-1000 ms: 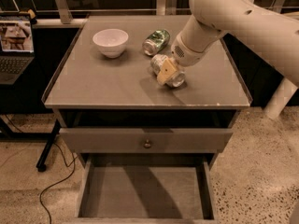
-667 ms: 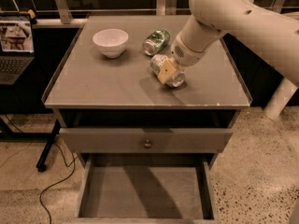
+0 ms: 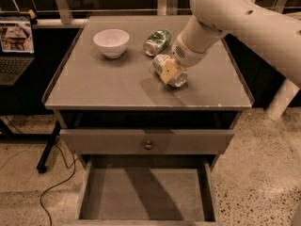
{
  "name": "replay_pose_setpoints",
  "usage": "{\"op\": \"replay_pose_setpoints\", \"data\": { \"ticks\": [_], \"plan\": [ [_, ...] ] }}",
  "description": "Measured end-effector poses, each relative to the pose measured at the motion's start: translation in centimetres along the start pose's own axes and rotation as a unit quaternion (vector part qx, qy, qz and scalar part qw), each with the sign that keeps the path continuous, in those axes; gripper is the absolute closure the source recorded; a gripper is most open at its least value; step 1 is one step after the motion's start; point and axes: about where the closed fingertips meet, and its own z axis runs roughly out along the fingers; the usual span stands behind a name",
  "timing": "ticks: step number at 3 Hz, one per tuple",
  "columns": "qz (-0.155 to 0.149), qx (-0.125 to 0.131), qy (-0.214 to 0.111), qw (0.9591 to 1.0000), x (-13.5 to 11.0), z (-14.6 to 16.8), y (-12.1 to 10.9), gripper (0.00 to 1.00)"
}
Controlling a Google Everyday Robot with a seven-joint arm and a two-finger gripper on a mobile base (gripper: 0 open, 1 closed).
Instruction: Place 7up can into middle drawer
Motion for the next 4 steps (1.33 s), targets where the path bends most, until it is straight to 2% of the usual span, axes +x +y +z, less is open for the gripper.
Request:
{"op": "replay_pose_setpoints", "data": {
  "ticks": [1,2,3,4],
  "plan": [
    [0.000,0.000,0.000,1.0000,0.0,0.0,0.0,1.00],
    [-0.032,-0.014,-0.008,0.9993,-0.4,-1.0,0.8,1.00],
    [-0.074,-0.038,-0.023,0.9963,-0.5,-3.3,1.8,1.00],
    [-0.100,-0.060,-0.032,0.9926,0.7,-5.5,2.3,1.00]
  ]
}}
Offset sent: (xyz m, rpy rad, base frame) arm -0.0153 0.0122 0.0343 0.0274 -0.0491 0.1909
